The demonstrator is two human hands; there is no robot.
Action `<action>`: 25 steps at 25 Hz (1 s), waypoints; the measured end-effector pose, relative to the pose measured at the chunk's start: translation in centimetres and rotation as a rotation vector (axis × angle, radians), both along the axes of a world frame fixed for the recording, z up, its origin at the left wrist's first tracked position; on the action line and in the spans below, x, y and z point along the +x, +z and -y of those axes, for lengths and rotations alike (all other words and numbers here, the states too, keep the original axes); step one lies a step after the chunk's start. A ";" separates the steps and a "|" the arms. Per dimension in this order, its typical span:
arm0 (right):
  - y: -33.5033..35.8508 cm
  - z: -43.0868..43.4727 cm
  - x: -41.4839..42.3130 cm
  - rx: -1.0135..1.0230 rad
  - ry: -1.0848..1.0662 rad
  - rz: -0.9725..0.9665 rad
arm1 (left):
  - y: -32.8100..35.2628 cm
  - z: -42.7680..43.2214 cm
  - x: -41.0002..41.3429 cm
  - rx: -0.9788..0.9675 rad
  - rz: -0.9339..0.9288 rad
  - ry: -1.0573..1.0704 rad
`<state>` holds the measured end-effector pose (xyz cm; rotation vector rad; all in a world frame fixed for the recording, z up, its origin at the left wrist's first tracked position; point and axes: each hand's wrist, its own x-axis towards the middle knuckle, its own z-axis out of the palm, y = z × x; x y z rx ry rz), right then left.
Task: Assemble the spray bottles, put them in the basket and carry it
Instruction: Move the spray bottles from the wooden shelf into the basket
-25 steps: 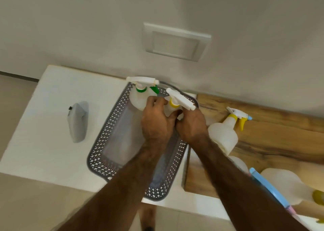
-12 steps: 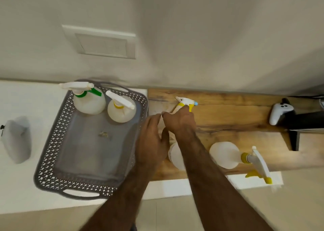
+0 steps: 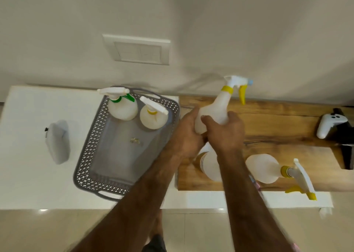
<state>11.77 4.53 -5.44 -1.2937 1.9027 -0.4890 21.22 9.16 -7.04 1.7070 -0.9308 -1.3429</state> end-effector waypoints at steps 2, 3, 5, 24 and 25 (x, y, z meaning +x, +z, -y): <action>2.9 -2.2 0.0 -0.159 0.056 0.079 | 2.0 -0.6 1.1 -0.078 0.080 -0.023; 4.2 -3.5 0.3 -0.204 0.080 0.134 | 2.9 -1.2 1.8 -0.097 0.152 -0.041; 6.3 -6.0 1.2 -0.252 0.156 0.218 | 4.2 -3.3 3.5 -0.167 0.267 -0.027; -10.8 -12.9 15.2 -0.206 0.766 0.010 | -10.2 -14.8 15.4 -0.072 0.606 0.241; -11.1 -13.0 15.3 -0.203 0.758 0.013 | -10.5 -14.7 15.5 -0.061 0.609 0.238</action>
